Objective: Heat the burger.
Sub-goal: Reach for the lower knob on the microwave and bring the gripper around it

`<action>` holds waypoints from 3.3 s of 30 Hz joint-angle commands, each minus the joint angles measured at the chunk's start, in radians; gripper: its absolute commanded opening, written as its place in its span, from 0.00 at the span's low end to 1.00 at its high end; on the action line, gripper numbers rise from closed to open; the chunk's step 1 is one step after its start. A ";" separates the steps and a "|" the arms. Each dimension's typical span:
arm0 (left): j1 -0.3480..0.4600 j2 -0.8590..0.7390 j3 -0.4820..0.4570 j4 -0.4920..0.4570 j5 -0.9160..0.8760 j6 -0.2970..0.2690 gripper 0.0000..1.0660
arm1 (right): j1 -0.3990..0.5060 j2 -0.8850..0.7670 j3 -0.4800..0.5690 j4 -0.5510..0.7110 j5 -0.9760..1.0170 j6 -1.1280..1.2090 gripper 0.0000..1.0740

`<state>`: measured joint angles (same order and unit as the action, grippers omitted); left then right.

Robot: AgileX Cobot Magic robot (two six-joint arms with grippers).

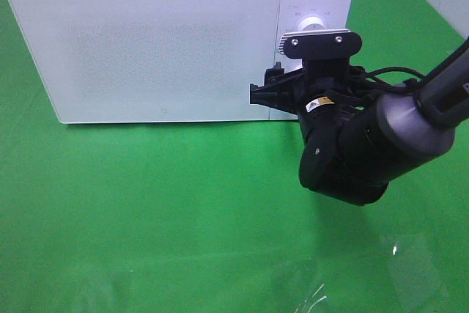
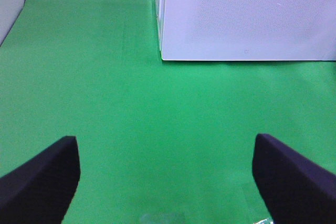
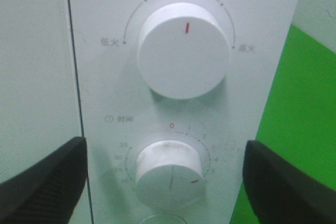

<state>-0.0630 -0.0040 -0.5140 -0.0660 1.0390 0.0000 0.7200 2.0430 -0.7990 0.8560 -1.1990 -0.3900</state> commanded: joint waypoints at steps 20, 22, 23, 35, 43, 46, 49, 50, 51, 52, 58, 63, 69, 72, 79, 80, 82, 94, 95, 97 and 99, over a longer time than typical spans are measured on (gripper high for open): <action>-0.001 -0.021 0.005 0.002 -0.006 -0.005 0.77 | -0.069 0.065 -0.053 -0.073 0.021 0.058 0.71; -0.001 -0.021 0.005 0.002 -0.006 -0.005 0.77 | -0.069 0.065 -0.052 -0.073 0.021 0.057 0.71; -0.001 -0.021 0.005 0.002 -0.006 -0.005 0.77 | -0.069 0.065 -0.052 -0.073 0.021 0.057 0.71; -0.001 -0.021 0.005 0.002 -0.006 -0.005 0.77 | -0.069 0.065 -0.052 -0.073 -0.010 0.057 0.42; -0.001 -0.021 0.005 0.002 -0.006 -0.005 0.77 | -0.069 0.065 -0.053 -0.088 -0.010 0.057 0.00; -0.001 -0.021 0.005 0.002 -0.006 -0.005 0.77 | -0.069 0.065 -0.053 -0.098 -0.011 0.057 0.00; -0.001 -0.021 0.005 0.002 -0.006 -0.005 0.77 | -0.069 0.065 -0.053 -0.099 -0.029 0.061 0.01; -0.001 -0.021 0.005 0.002 -0.006 -0.005 0.77 | -0.069 0.065 -0.053 -0.099 -0.032 0.064 0.01; -0.001 -0.021 0.005 0.002 -0.006 -0.005 0.77 | -0.069 0.065 -0.053 -0.099 -0.032 0.064 0.01; -0.001 -0.021 0.005 0.002 -0.006 -0.005 0.77 | -0.069 0.065 -0.053 -0.099 -0.032 0.075 0.02; -0.001 -0.021 0.005 0.002 -0.006 -0.005 0.77 | -0.069 0.065 -0.053 -0.102 -0.041 0.087 0.02; -0.001 -0.021 0.005 0.002 -0.006 -0.005 0.77 | -0.069 0.065 -0.053 -0.156 -0.054 0.245 0.03; -0.001 -0.021 0.005 0.002 -0.006 -0.005 0.77 | -0.069 0.065 -0.053 -0.192 -0.053 0.533 0.03; -0.001 -0.021 0.005 0.002 -0.006 -0.005 0.77 | -0.069 0.065 -0.053 -0.201 -0.053 0.635 0.03; -0.001 -0.021 0.005 0.002 -0.006 -0.005 0.77 | -0.069 0.065 -0.053 -0.272 -0.090 0.993 0.03; -0.001 -0.021 0.005 0.002 -0.006 -0.005 0.77 | -0.069 0.065 -0.053 -0.282 -0.102 1.034 0.03; -0.001 -0.021 0.005 0.002 -0.006 -0.005 0.77 | -0.069 0.065 -0.053 -0.287 -0.132 1.116 0.03; -0.001 -0.021 0.005 0.002 -0.006 -0.005 0.77 | -0.069 0.065 -0.054 -0.295 -0.195 1.457 0.01; -0.001 -0.021 0.005 0.002 -0.006 -0.005 0.77 | -0.069 0.065 -0.054 -0.295 -0.195 1.457 0.01; -0.001 -0.021 0.005 0.002 -0.006 -0.005 0.77 | -0.069 0.065 -0.054 -0.294 -0.195 1.520 0.01; -0.001 -0.021 0.005 0.002 -0.006 -0.005 0.77 | -0.069 0.065 -0.054 -0.293 -0.195 1.536 0.01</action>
<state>-0.0630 -0.0040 -0.5140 -0.0660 1.0390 0.0000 0.6540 2.1190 -0.8180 0.7130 -1.1980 1.0960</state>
